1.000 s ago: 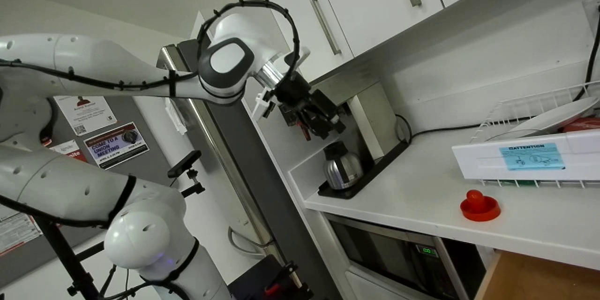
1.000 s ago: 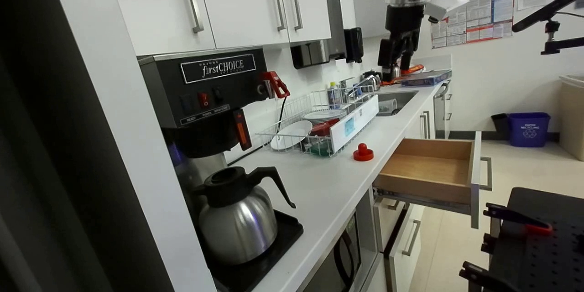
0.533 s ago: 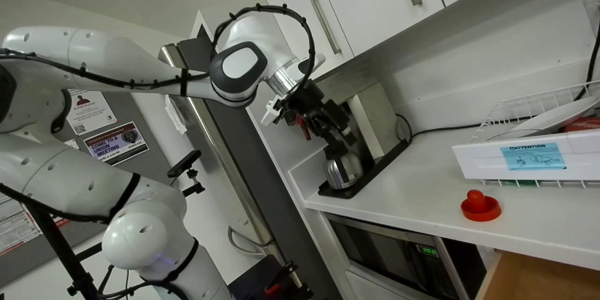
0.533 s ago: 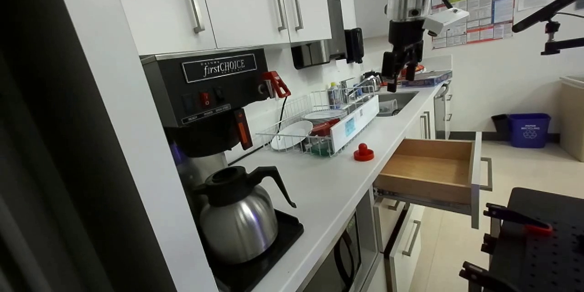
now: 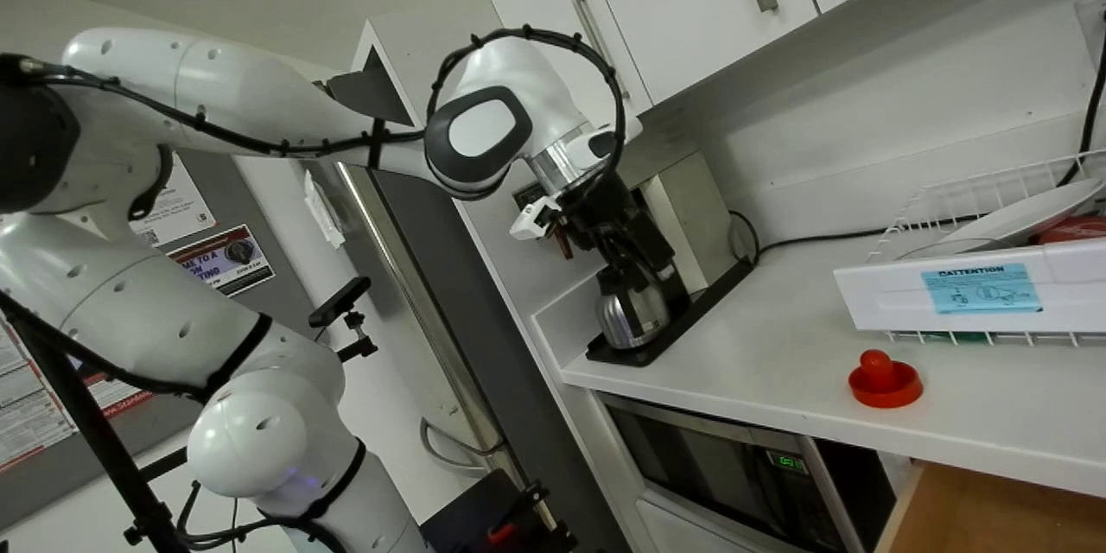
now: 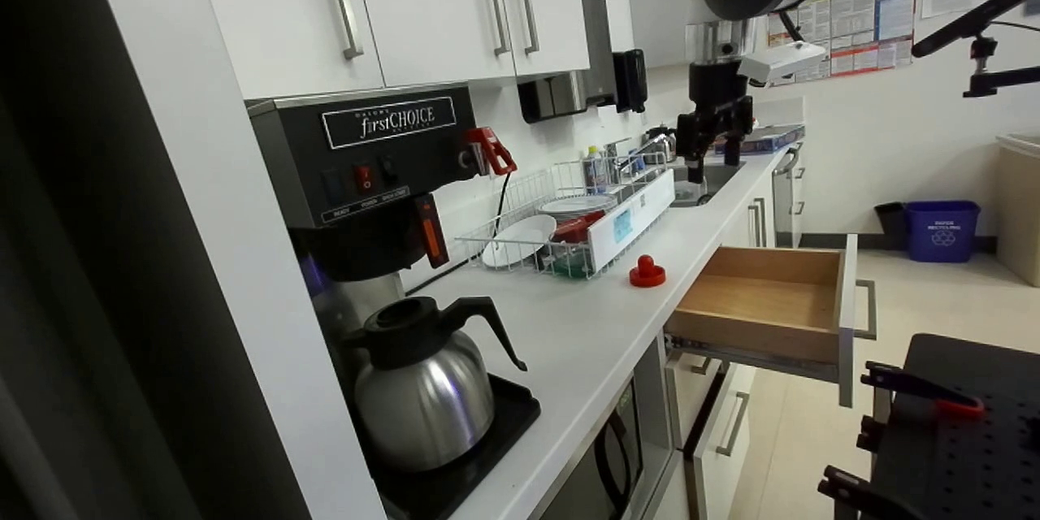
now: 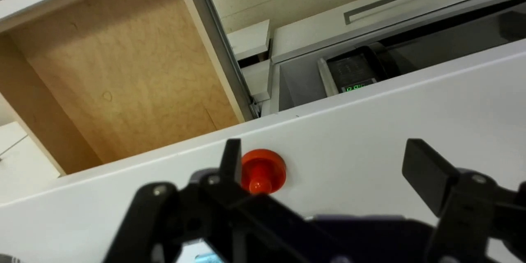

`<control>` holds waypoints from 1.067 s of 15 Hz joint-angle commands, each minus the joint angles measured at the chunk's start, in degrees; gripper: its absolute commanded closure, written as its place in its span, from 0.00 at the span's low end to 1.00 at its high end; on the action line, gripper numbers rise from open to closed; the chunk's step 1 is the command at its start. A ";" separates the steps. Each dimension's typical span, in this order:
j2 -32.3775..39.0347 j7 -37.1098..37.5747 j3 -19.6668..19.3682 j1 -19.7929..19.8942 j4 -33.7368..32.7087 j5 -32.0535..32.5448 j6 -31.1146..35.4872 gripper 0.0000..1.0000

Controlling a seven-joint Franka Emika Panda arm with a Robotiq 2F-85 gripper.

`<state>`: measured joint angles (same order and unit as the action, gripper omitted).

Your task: Move the red object to the right

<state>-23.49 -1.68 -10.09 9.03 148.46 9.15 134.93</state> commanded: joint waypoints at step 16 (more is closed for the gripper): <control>38.53 0.06 -0.78 1.03 -24.71 -10.98 12.36 0.00</control>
<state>15.10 -1.89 -11.54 9.40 123.79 -2.19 147.38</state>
